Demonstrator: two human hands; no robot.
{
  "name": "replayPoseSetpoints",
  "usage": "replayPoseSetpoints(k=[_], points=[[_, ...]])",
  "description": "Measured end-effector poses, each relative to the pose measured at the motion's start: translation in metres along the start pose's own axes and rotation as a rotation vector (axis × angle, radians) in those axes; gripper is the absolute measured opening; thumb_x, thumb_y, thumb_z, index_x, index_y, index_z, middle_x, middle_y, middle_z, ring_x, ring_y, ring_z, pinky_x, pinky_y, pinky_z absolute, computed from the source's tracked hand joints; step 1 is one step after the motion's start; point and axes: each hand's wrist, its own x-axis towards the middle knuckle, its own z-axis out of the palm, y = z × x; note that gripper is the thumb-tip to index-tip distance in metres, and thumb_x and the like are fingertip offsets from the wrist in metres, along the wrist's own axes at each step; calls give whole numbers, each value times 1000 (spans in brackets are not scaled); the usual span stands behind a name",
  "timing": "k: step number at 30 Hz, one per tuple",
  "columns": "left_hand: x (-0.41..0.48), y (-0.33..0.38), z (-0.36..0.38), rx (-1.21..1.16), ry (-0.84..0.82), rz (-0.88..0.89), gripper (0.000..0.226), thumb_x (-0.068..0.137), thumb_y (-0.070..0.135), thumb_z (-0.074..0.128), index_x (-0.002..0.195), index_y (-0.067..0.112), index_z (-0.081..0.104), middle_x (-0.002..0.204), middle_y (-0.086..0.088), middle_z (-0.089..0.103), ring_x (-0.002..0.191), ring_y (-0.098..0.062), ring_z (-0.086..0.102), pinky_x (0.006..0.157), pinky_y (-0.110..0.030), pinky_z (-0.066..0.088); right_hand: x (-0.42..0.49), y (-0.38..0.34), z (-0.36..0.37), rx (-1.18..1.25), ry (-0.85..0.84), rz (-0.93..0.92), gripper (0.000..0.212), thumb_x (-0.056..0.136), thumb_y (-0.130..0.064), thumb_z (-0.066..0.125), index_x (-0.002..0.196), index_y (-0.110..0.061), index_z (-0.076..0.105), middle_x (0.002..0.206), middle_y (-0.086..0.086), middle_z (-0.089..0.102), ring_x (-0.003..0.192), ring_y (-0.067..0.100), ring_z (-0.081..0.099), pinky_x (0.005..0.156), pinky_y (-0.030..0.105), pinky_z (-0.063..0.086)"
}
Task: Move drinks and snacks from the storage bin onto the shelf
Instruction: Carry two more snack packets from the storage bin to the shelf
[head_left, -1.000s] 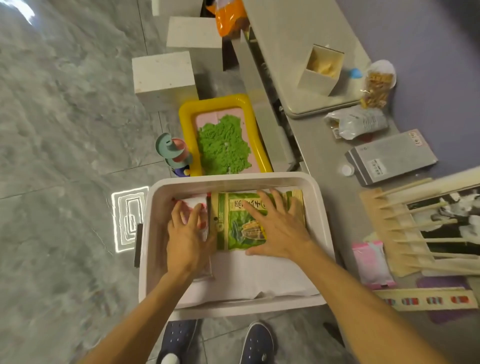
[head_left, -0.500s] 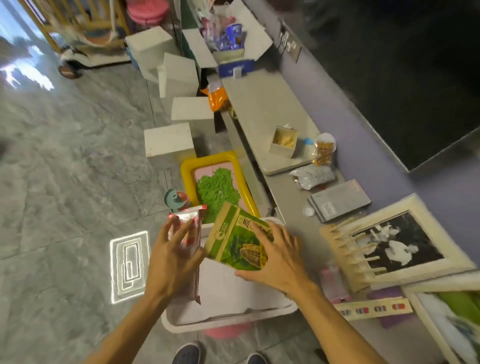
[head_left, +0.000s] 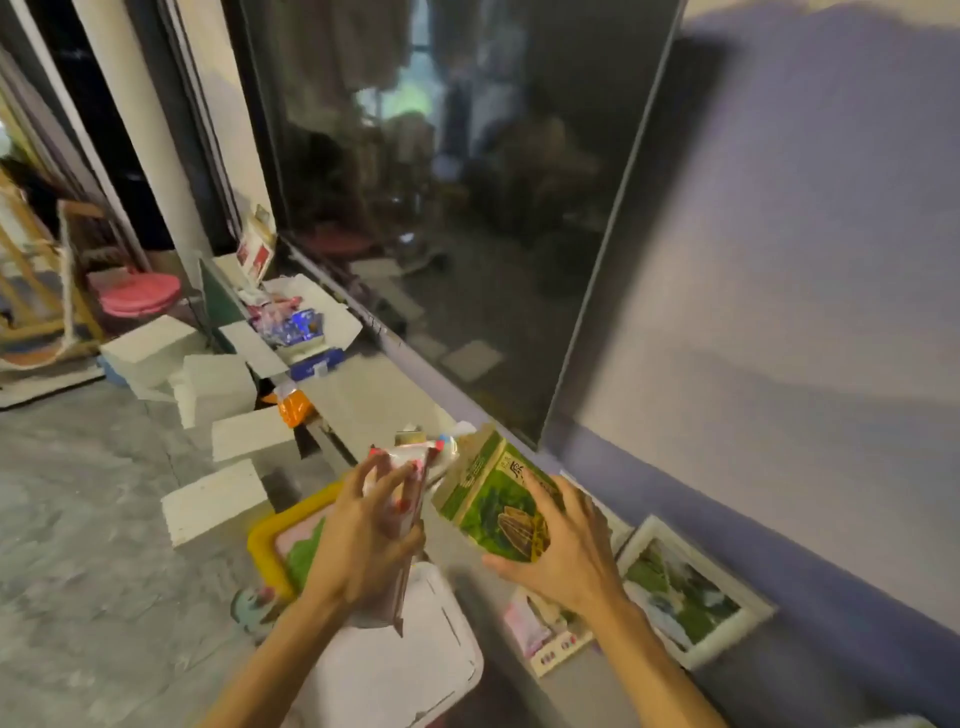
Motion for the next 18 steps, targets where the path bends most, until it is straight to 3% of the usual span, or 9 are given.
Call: replayPoseSetpoints(k=[5, 12, 18], points=[[14, 90, 12, -41, -132, 234, 69, 87, 50, 78, 150, 41, 50, 167, 13, 22, 135, -27, 54, 103, -42, 58, -65, 14, -78, -94, 182, 187, 123, 62, -110, 47, 164, -44, 23, 156, -6, 41, 138, 19, 45, 109, 45, 47], [-26, 216, 71, -102, -368, 511, 72, 88, 51, 78, 152, 37, 48, 168, 9, 23, 137, -23, 54, 108, -39, 49, -202, 56, -165, -168, 328, 508, 125, 63, -106, 52, 166, -43, 18, 166, -7, 29, 150, 23, 34, 118, 49, 41], [-95, 304, 152, -153, -527, 670, 73, 87, 37, 82, 152, 32, 49, 168, 9, 23, 134, -23, 57, 103, -33, 52, -323, 101, -220, -272, 422, 755, 128, 59, -111, 48, 165, -44, 20, 163, -5, 35, 147, 26, 40, 114, 54, 44]])
